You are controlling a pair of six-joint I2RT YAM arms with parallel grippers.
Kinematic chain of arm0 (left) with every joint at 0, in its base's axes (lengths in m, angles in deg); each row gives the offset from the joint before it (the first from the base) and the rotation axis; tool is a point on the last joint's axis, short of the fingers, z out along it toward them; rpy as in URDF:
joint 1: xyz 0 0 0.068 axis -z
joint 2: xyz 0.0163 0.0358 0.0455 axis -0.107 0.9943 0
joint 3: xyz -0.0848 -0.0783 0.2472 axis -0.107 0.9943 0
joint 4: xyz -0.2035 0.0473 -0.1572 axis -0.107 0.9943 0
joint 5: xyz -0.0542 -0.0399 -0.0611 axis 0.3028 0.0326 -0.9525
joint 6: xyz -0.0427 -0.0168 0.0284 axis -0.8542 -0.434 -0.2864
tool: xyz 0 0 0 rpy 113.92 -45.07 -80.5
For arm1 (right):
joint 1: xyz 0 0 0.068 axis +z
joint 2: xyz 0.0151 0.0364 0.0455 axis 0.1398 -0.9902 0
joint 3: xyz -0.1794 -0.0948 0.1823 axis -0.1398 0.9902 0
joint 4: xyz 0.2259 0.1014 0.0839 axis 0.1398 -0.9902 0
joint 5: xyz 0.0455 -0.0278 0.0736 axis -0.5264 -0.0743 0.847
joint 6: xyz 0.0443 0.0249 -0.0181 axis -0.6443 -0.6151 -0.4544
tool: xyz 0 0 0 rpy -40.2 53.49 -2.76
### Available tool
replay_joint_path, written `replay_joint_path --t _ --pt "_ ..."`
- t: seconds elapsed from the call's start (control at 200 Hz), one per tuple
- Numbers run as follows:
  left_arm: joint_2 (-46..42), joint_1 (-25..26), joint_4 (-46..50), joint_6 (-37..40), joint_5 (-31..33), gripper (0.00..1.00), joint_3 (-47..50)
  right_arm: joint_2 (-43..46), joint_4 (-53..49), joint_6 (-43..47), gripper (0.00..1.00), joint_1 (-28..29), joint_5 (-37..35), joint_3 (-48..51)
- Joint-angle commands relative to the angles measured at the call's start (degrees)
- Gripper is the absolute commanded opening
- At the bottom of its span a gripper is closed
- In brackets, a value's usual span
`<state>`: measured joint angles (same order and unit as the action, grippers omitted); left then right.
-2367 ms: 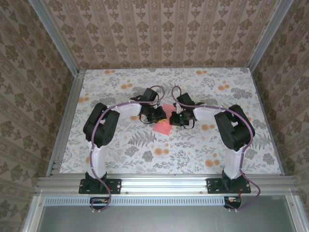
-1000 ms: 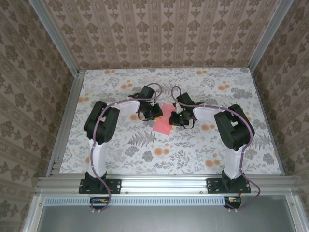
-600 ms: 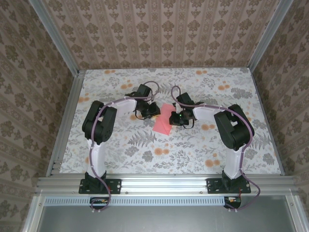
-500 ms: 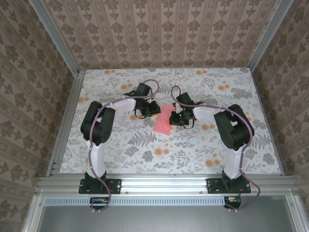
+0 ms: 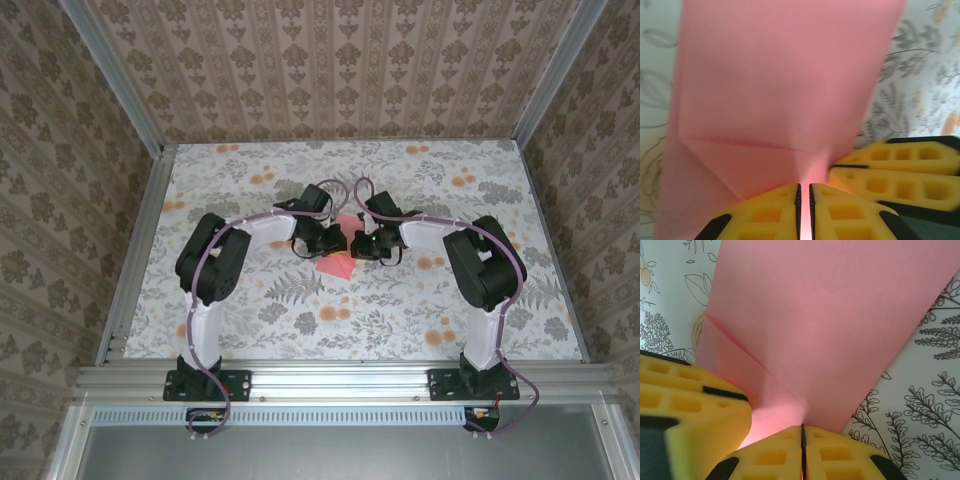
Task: Fold a paper plane with a square sheet of paper (pick it up from the middle)
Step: Fold the triangle a second time at the center of the table.
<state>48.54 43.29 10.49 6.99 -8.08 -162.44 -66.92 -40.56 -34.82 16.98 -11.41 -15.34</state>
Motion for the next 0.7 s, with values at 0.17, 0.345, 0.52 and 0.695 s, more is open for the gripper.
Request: replay_joint_path --t 0.17,0.345,0.52,0.695 --pt "-0.07 -1.81 -2.96 -2.97 1.00 0.15 4.14 -3.80 -4.79 0.70 0.10 -0.19 -4.74 1.27" --pt "1.61 -1.60 -3.73 -4.11 0.08 0.14 4.71 -3.45 -4.87 0.65 0.10 -0.32 -4.44 0.98" --pt "2.58 -1.12 -0.58 -5.06 0.76 0.13 4.88 0.14 -4.96 1.21 0.11 -0.32 -1.23 -0.84" --pt "3.00 -0.98 0.12 -6.83 0.90 0.11 5.58 6.98 -4.52 1.43 0.12 0.18 3.29 1.00"
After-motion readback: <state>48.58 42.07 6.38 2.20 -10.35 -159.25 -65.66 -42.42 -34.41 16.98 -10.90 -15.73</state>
